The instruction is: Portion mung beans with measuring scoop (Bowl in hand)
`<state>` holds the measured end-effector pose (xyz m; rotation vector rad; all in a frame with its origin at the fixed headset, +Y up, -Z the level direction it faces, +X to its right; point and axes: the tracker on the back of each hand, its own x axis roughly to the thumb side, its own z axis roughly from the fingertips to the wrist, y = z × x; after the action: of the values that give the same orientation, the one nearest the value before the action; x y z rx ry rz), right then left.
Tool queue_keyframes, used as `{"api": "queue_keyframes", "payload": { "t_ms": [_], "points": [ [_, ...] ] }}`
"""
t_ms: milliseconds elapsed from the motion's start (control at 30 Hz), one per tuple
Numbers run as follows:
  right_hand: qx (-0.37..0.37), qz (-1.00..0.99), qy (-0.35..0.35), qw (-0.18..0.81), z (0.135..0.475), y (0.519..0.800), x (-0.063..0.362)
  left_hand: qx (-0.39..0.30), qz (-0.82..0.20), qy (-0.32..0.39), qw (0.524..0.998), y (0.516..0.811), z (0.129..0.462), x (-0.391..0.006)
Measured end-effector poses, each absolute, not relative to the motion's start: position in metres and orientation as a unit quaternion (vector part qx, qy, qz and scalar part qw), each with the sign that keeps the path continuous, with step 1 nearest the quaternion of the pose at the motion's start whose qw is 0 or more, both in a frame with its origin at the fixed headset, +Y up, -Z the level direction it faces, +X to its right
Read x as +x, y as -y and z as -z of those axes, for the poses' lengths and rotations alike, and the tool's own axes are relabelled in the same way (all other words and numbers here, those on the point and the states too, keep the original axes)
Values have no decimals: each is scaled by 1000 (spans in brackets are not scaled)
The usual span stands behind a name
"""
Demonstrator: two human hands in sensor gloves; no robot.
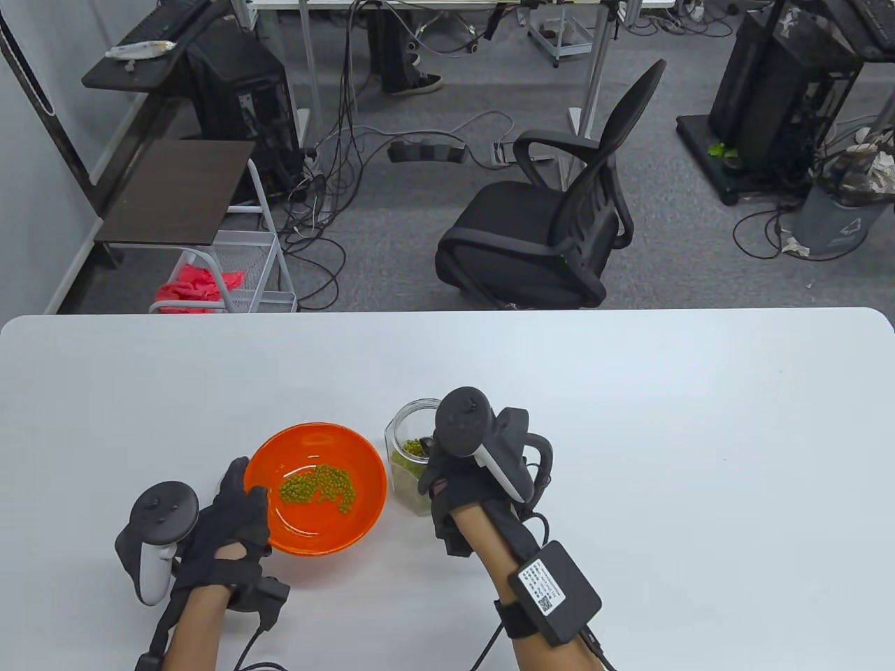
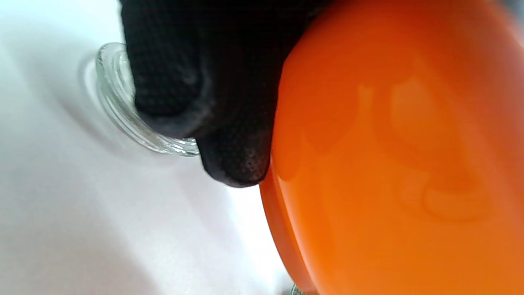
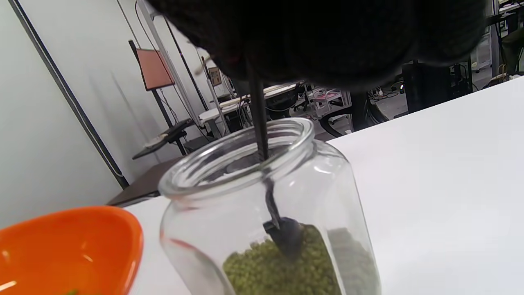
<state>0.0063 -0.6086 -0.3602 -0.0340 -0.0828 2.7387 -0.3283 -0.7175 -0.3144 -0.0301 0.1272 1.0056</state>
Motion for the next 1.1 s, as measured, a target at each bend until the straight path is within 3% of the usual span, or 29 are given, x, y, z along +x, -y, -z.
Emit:
{"api": "queue_keyframes", "payload": {
  "t_ms": [167, 533, 800, 1100],
  "points": [
    [-4, -980, -10, 197, 369, 614, 2, -14, -482, -62, 874, 717, 314, -329],
    [-32, -928, -56, 366, 379, 624, 35, -15, -482, -60, 874, 717, 314, -329],
    [-66, -848, -50, 524, 375, 642, 68, -16, -482, -60, 874, 717, 314, -328],
    [-89, -797, -35, 596, 367, 657, 88, -16, -482, -63, 874, 717, 314, -328]
  ]
}}
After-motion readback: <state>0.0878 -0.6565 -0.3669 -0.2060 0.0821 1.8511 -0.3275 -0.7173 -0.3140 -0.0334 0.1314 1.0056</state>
